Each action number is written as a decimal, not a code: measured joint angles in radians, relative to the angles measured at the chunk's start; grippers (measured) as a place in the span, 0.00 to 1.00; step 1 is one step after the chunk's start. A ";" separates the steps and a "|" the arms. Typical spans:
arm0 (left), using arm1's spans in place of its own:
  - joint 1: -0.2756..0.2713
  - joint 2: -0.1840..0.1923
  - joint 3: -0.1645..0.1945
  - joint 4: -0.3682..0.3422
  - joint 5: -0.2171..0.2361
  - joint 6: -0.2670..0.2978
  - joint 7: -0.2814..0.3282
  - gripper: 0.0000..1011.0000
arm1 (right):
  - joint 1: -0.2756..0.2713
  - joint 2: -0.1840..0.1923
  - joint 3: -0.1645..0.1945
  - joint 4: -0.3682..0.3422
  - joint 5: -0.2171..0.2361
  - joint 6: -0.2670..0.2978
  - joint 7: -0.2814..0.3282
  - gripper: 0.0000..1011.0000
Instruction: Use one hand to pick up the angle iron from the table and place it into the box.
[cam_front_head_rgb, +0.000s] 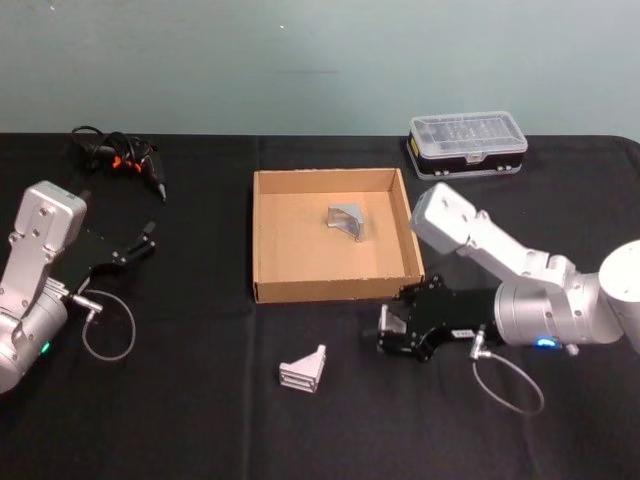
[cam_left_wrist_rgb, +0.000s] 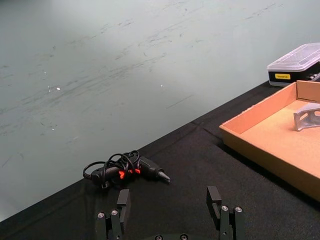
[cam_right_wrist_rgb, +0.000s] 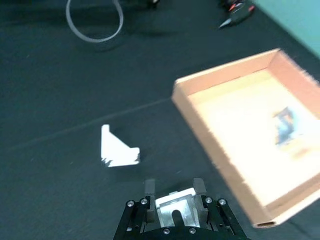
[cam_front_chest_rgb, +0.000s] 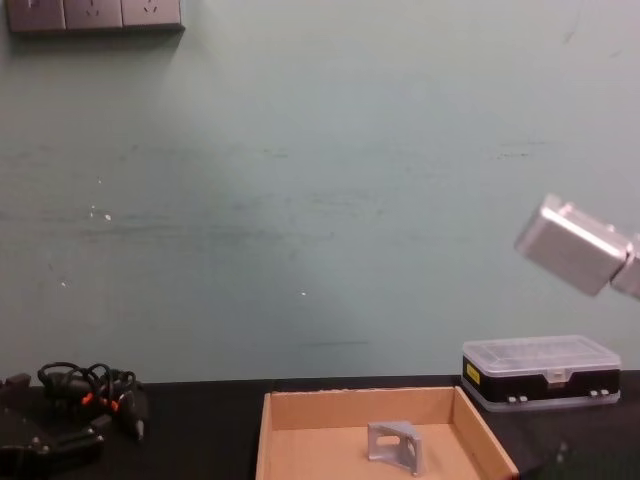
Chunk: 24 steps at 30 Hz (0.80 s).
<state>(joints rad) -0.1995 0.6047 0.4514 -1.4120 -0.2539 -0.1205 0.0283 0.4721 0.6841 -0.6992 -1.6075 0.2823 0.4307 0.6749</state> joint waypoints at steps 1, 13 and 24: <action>0.000 0.000 0.000 0.000 0.000 0.000 0.000 0.99 | -0.004 0.000 0.012 -0.010 0.000 0.000 -0.013 0.45; 0.000 0.000 0.000 0.000 0.000 0.000 0.000 0.99 | -0.045 -0.056 0.118 0.018 -0.009 -0.088 -0.139 0.45; 0.000 0.000 0.000 0.000 0.000 0.000 0.000 0.99 | -0.001 -0.156 0.151 0.183 -0.064 -0.246 -0.184 0.45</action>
<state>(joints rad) -0.1995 0.6047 0.4514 -1.4120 -0.2539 -0.1205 0.0283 0.4709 0.5283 -0.5482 -1.4243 0.2183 0.1848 0.4909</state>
